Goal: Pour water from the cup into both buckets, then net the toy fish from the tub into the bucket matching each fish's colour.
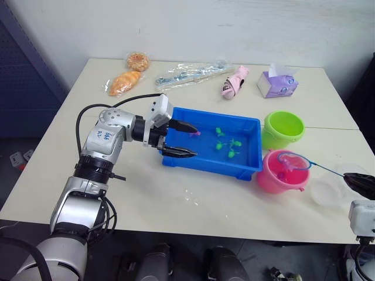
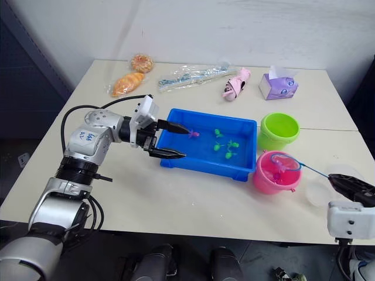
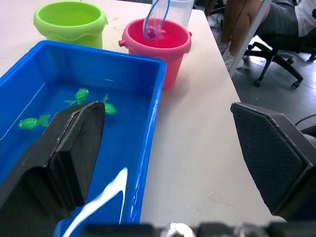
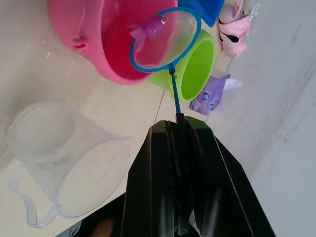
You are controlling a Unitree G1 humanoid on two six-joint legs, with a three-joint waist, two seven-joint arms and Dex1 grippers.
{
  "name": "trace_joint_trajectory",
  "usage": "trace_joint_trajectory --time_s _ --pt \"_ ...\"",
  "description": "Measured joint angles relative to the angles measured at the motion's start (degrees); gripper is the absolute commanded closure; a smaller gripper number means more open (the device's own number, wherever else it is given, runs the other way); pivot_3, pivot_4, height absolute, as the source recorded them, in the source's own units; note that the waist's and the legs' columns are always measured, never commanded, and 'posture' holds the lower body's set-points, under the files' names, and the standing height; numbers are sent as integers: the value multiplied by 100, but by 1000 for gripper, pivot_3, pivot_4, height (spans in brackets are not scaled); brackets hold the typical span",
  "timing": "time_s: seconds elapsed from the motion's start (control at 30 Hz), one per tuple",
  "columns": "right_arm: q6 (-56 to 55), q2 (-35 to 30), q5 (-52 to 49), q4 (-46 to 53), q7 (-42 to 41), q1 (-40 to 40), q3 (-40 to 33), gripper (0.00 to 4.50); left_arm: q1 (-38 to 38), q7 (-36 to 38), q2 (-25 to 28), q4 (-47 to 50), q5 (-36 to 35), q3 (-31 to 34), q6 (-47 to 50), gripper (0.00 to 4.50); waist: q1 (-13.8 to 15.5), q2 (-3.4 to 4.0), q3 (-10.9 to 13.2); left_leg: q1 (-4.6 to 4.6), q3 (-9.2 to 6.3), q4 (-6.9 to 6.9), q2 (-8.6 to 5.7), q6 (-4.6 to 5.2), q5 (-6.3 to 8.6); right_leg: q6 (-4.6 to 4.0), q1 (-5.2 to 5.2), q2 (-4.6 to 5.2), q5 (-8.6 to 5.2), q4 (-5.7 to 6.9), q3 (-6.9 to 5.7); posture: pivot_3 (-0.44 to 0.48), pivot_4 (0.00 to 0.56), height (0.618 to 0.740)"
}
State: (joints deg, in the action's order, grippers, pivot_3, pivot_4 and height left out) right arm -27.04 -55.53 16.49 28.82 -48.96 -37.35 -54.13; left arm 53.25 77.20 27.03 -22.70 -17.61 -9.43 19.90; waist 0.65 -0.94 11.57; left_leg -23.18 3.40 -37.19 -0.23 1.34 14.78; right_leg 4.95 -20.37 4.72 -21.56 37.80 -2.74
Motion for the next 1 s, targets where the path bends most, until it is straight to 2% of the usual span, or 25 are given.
trace_joint_trajectory --time_s 0.2,0.37,0.43,0.53,0.57,0.63,0.7,0.83,1.0 --pt "223 -53 156 -130 63 710 6 4500 35 -8 -106 -74 10 -5 -91 126 -39 0 0 1 -1 -9 1 -2 -1 0 1 0 0 6 -1 0 150 739" --pt "872 107 -344 95 -66 1038 186 4500 80 -4 -104 -237 86 -4 -184 126 -64 0 0 1 -1 -4 3 -5 -1 -1 -1 -3 0 6 -1 0 150 739" --pt "1863 253 -1085 355 -60 1454 410 4500 86 -9 -42 -321 135 -3 -207 126 -85 -1 0 2 -2 -10 8 -5 -1 -2 0 -4 1 10 -2 0 150 739" --pt "3857 362 -2432 891 138 2290 1170 4500 110 -75 80 -515 236 17 -259 126 -105 2 -1 6 -6 -14 13 -8 -3 -4 0 -4 1 19 -3 0 150 739" --pt "4786 387 -3020 1018 296 2780 1636 4500 78 -153 185 -567 284 49 -290 126 -127 0 -1 7 -10 -16 19 -9 -4 -9 0 -5 4 19 -3 0 150 739" --pt "5866 522 -3716 1145 573 3404 2240 4500 -1 -269 311 -586 339 98 -306 126 -138 -1 -1 4 -13 -14 20 -10 -4 -11 -1 -4 4 16 -7 0 150 739" --pt "6993 947 -4345 1104 991 4312 3062 4500 -271 -432 521 -426 343 260 -222 126 -186 0 -1 -1 -18 -10 20 -11 -4 -14 -8 -3 3 16 -10 0 150 739" --pt "8207 1418 -4819 576 1438 5374 4143 4500 -889 -737 891 264 316 505 191 126 -187 3 1 -15 -23 -3 12 -7 -2 -14 -19 3 3 18 -11 0 150 739" --pt "9273 1633 -5369 -231 1458 5929 4480 4500 -1343 -1070 1273 1215 120 898 834 126 -74 3 0 -16 -24 -9 -1 12 9 -14 -13 21 3 15 -13 0 150 739"
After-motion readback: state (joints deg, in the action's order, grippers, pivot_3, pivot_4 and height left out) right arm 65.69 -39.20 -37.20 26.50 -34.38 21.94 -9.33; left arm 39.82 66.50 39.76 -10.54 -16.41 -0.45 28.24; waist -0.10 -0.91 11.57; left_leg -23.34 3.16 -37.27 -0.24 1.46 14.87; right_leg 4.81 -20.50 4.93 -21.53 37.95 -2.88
